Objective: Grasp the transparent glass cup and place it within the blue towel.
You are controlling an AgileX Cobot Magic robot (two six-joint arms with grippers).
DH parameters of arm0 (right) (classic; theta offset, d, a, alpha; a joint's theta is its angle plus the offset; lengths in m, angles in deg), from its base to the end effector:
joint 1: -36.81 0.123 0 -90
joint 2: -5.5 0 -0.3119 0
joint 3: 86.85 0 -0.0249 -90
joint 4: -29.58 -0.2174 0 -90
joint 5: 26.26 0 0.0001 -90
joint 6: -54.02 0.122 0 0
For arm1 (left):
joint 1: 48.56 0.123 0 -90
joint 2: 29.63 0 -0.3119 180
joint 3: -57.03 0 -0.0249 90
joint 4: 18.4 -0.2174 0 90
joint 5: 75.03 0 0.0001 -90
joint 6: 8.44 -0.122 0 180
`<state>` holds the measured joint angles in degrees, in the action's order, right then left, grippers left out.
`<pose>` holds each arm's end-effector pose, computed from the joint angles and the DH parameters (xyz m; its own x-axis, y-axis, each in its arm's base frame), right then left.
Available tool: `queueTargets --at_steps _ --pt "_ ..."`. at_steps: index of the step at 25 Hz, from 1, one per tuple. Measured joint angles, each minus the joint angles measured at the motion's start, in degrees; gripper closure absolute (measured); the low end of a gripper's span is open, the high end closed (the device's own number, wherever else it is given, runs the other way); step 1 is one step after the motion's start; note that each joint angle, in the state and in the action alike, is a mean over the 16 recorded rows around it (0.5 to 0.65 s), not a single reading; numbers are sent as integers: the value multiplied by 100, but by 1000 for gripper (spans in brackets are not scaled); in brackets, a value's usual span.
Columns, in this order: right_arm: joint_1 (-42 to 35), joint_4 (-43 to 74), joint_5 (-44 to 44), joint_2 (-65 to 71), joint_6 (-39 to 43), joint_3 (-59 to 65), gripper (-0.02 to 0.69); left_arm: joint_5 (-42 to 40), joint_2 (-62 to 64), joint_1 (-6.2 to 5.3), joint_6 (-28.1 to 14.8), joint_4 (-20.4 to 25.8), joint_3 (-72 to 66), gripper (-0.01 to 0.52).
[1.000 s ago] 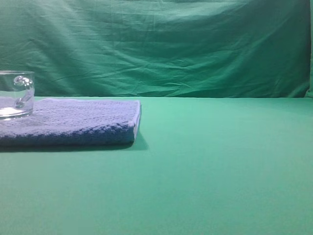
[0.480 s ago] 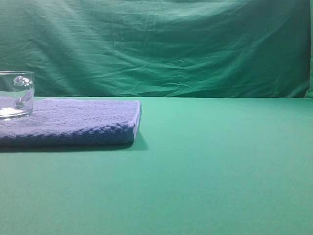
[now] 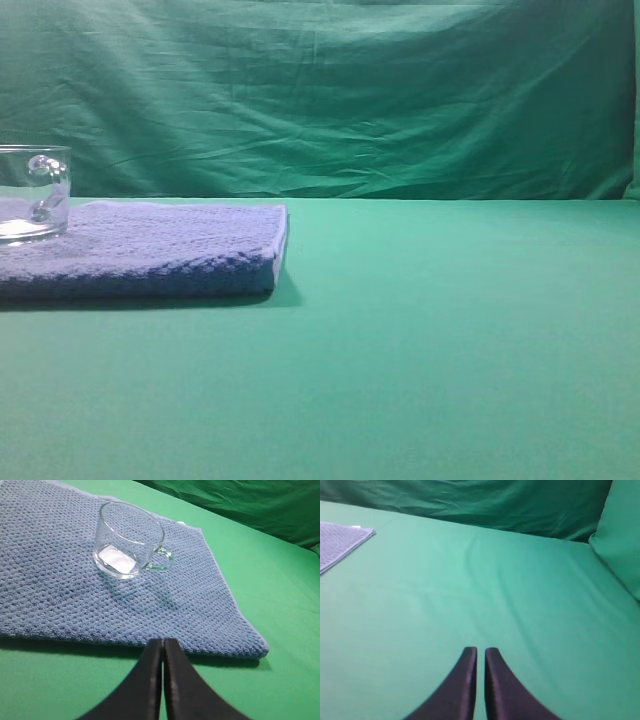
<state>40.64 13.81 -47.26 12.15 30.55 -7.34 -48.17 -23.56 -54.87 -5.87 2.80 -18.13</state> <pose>0.0210 0.0133 0.1641 -0.2549 -0.1679 -0.9523 -0.2006 0.9726 -0.1178 0.0140 -0.0216 0.1795 -0.3599 -0.3265 -0.8740 0.1413 0.9069 -0.3970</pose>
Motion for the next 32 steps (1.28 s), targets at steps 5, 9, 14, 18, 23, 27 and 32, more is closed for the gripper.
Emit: queueTargets --at_steps 5,9,14,18,23,27,32 --pt "0 4 -117 0 3 0 616 0 0 0 1 0 0 514" --pt "0 2 -132 0 6 0 616 0 0 0 1 0 0 514" --pt "0 -2 -135 0 12 0 616 0 0 0 3 0 0 514" --pt "0 -2 -137 0 17 0 616 0 0 0 6 0 0 514" --pt "0 -2 -137 0 24 0 616 0 0 0 9 0 0 514" --pt "0 -2 -137 0 28 0 616 0 0 0 11 0 0 514" --pt "0 -2 -137 0 30 0 616 0 0 0 11 0 0 514"
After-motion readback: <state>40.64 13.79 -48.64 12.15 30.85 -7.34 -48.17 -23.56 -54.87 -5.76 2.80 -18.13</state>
